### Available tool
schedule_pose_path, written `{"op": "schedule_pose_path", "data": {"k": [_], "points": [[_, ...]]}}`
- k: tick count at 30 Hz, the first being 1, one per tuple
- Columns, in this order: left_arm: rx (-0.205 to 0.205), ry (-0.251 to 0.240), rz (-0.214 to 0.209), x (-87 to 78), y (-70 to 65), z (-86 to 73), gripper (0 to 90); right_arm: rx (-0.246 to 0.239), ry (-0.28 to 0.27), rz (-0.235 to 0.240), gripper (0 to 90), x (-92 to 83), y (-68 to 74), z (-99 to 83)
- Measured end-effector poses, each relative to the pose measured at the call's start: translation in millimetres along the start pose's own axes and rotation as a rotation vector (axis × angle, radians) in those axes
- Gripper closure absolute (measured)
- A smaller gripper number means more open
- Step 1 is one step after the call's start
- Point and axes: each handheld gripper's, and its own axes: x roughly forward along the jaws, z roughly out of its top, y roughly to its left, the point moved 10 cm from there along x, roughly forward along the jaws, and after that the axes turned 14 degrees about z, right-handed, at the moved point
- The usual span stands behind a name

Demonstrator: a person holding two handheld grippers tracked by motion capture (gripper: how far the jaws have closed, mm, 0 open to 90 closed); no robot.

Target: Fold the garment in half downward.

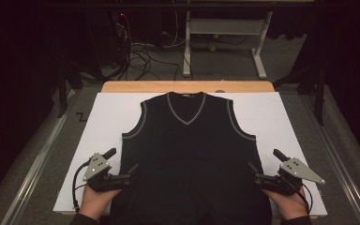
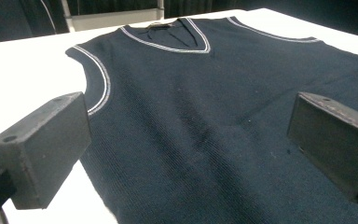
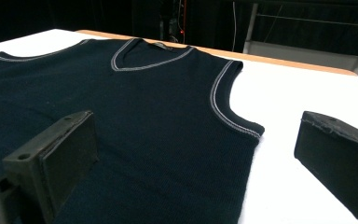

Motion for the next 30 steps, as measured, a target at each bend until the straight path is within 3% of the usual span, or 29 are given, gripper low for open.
{"op": "schedule_pose_path", "data": {"k": [17,21,27,29,30], "points": [[-0.038,0.011,0.004,0.2,3.6,0.2,0.0,-0.010,0.012,-0.006,0.0,0.9,0.5,0.6],[-0.052,0.048,0.003,2.7,4.9,-2.8,0.0,-0.022,0.039,-0.025,0.0,1.6,-2.0,0.1],[-0.035,0.081,0.015,6.6,6.7,-5.5,0.0,-0.012,0.089,-0.042,0.0,4.4,-5.9,-3.1],[-0.026,0.104,0.023,9.9,8.5,-8.0,0.0,-0.006,0.114,-0.043,0.3,6.7,-7.0,-5.6],[-0.018,0.143,0.025,14.7,11.3,-10.9,0.0,-0.003,0.126,-0.046,0.9,7.9,-8.1,-7.0]]}}
